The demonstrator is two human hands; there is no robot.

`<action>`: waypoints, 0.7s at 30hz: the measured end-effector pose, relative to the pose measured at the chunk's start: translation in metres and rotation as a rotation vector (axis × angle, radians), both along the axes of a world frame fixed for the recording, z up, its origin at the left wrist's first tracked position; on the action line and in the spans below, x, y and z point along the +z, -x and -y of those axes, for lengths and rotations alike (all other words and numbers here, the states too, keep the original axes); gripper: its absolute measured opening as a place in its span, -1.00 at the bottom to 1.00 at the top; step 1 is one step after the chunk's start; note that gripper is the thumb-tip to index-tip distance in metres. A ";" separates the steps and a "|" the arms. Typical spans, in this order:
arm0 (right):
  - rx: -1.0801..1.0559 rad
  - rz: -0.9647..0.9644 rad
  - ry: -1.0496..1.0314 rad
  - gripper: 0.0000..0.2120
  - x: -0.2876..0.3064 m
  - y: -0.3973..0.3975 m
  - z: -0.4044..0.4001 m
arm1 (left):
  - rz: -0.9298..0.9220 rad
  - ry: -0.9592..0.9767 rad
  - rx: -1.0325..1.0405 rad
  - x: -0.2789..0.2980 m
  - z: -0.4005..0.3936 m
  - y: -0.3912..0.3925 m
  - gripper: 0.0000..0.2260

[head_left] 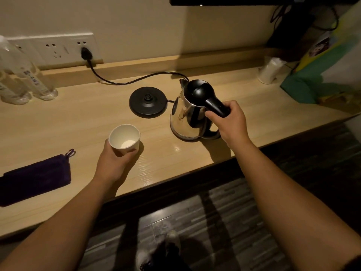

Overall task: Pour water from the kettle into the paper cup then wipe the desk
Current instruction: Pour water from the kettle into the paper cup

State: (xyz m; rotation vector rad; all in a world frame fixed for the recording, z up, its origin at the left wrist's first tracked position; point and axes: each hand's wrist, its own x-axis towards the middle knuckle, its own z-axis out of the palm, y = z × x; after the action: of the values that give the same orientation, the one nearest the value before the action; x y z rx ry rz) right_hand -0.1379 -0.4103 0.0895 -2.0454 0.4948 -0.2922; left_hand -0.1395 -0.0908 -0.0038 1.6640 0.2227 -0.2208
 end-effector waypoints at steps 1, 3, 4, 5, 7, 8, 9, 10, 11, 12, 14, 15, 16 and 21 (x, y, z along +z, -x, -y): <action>0.001 0.006 0.003 -0.63 0.002 0.000 0.001 | -0.010 0.010 0.002 0.000 0.000 0.000 -0.36; 0.024 0.015 0.028 -0.63 0.008 -0.001 0.002 | -0.001 -0.036 0.000 0.002 0.000 0.000 -0.35; 0.048 0.017 0.049 -0.63 0.012 -0.001 0.003 | 0.007 -0.061 0.000 0.002 0.001 0.000 -0.35; 0.079 0.017 0.070 -0.63 0.018 -0.002 0.003 | 0.006 -0.080 0.002 0.004 0.001 0.000 -0.35; 0.155 0.011 0.116 -0.62 0.032 -0.005 0.000 | 0.009 -0.135 -0.005 0.006 0.001 -0.001 -0.36; 0.205 0.011 0.145 -0.61 0.040 -0.008 -0.003 | 0.018 -0.161 -0.009 0.006 0.000 -0.002 -0.37; 0.262 0.007 0.179 -0.61 0.049 -0.011 -0.007 | 0.024 -0.180 -0.012 0.007 -0.001 -0.002 -0.38; 0.324 -0.006 0.219 -0.61 0.058 -0.014 -0.011 | 0.027 -0.194 -0.016 0.007 -0.002 -0.003 -0.39; 0.385 -0.025 0.267 -0.60 0.067 -0.017 -0.016 | 0.026 -0.206 -0.020 0.008 -0.002 -0.003 -0.39; 0.444 -0.044 0.316 -0.60 0.075 -0.021 -0.020 | 0.021 -0.215 -0.024 0.007 -0.003 -0.003 -0.39; 0.554 -0.090 0.388 -0.61 0.088 -0.027 -0.028 | 0.012 -0.226 -0.036 0.006 -0.004 -0.003 -0.40; 0.610 -0.116 0.413 -0.61 0.093 -0.031 -0.033 | 0.009 -0.230 -0.038 0.006 -0.004 -0.003 -0.40; 0.663 -0.142 0.434 -0.61 0.098 -0.034 -0.037 | 0.006 -0.234 -0.041 0.005 -0.004 -0.003 -0.40; 0.870 -0.193 0.649 -0.64 0.113 -0.046 -0.067 | 0.001 -0.168 -0.002 0.004 -0.005 -0.003 -0.37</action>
State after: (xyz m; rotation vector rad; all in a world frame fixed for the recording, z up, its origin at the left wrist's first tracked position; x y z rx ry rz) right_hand -0.0916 -0.3436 0.2024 -2.7072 -0.4695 0.3191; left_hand -0.1370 -0.0862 -0.0002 1.8309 0.2447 -0.2076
